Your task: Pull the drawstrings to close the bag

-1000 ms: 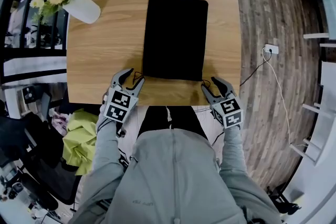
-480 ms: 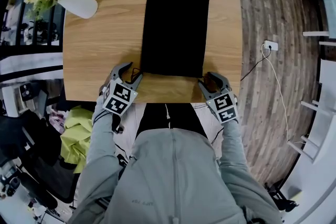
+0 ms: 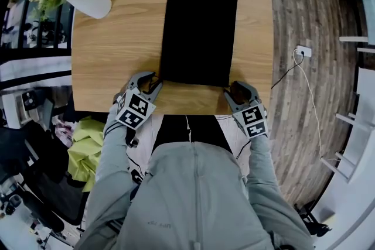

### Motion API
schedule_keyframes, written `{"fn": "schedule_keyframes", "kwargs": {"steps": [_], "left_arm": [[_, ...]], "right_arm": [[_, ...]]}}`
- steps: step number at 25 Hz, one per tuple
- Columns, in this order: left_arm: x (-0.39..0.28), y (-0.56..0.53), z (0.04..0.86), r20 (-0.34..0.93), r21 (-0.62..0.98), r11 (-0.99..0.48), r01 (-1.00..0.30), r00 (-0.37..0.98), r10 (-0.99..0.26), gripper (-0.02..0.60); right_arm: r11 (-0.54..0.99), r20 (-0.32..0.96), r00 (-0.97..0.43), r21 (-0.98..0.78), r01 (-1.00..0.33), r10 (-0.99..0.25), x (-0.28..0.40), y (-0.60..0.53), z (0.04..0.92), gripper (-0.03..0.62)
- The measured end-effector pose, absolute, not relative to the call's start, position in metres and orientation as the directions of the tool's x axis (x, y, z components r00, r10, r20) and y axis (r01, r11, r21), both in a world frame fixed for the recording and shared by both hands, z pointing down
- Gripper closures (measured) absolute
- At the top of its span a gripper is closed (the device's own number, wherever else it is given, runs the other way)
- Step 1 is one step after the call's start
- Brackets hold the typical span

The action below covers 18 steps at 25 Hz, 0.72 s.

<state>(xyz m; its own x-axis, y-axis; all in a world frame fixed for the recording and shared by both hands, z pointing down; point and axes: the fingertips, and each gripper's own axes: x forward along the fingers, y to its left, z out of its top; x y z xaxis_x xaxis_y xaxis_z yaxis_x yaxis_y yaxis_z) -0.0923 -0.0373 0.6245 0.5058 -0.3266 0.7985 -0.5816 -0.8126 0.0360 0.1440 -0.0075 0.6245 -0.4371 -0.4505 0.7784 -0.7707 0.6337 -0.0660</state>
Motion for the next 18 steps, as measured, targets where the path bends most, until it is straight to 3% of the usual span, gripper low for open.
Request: {"fn": "schedule_keyframes", "kwargs": {"steps": [2, 4, 7, 10, 18], "left_arm": [[-0.093, -0.036, 0.624, 0.795, 0.042, -0.803, -0.595, 0.507, -0.334, 0.442], [-0.092, -0.035, 0.624, 0.79, 0.048, -0.797, -0.602, 0.511, -0.339, 0.448], [-0.088, -0.03, 0.625, 0.789, 0.052, -0.81, -0.585, 0.521, -0.326, 0.508], [-0.085, -0.026, 0.624, 0.785, 0.048, -0.81, -0.584, 0.523, -0.331, 0.55], [-0.091, -0.032, 0.621, 0.76, 0.09, -0.748, -0.658, 0.53, -0.375, 0.555]], "right_arm": [[0.613, 0.774, -0.425, -0.061, -0.788, -0.469, 0.146, -0.009, 0.624, 0.433], [0.617, 0.774, -0.411, -0.034, -0.786, -0.482, 0.146, -0.01, 0.623, 0.507], [0.637, 0.772, -0.398, 0.012, -0.771, -0.495, 0.14, -0.008, 0.624, 0.567], [0.611, 0.759, -0.397, 0.001, -0.791, -0.515, 0.141, -0.008, 0.623, 0.57], [0.57, 0.721, -0.416, -0.035, -0.821, -0.554, 0.14, -0.017, 0.611, 0.571]]}}
